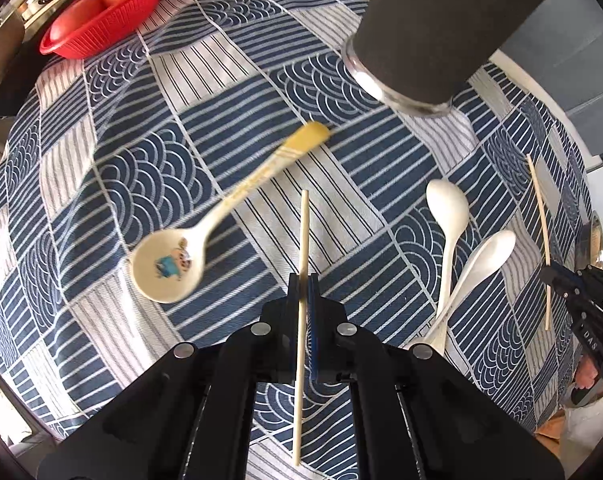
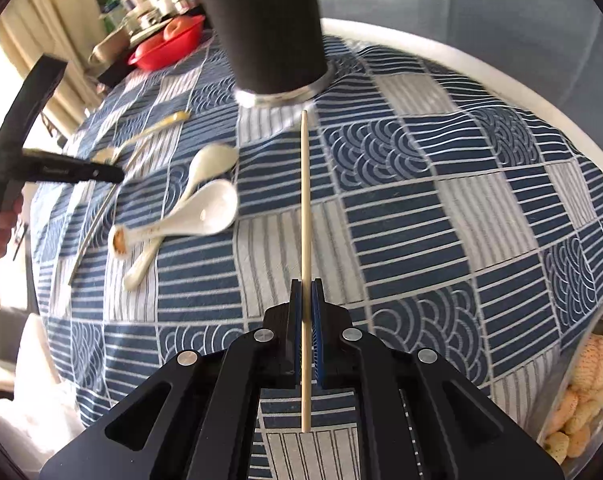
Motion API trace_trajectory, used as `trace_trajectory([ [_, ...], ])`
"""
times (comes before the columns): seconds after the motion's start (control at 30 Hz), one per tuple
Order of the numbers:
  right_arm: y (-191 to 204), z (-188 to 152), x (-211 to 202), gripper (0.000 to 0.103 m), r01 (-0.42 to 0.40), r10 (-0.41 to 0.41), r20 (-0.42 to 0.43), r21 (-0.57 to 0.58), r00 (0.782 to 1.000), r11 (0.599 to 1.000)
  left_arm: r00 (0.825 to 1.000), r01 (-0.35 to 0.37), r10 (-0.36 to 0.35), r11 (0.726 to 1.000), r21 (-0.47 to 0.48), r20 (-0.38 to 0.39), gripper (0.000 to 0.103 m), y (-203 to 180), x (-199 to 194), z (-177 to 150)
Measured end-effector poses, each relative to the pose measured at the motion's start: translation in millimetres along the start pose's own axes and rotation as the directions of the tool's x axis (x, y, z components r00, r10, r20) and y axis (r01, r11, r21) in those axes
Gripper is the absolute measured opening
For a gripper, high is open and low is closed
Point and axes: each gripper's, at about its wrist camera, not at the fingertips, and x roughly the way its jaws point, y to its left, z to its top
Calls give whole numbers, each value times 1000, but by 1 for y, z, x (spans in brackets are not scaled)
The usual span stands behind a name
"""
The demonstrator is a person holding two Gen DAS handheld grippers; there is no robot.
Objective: Organize utensils
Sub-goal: 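Lift both held chopsticks upright and carry them over the black cup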
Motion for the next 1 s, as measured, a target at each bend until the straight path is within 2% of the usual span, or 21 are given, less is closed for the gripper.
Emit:
trace_trajectory([
  [0.27, -2, 13, -7, 5, 1, -2, 24, 21, 1000, 1000, 1000, 18, -18, 1000, -6, 15, 4, 11, -12, -2],
  [0.4, -1, 20, -12, 5, 3, -5, 41, 34, 999, 999, 999, 22, -21, 1000, -15, 49, 4, 22, -25, -3],
  [0.57, 0, 31, -36, 5, -23, 20, 105, 35, 994, 999, 995, 53, -50, 998, -35, 92, 3, 27, -40, -1],
  [0.9, -11, 75, -91, 5, -65, 47, 296, 49, 954, 997, 981, 24, -27, 1000, 18, 192, 2, 8, -65, 13],
  [1.0, -13, 90, -100, 5, -61, 43, 333, 43, 942, 997, 975, 75, -73, 997, 2, 212, 0, 10, -74, 21],
])
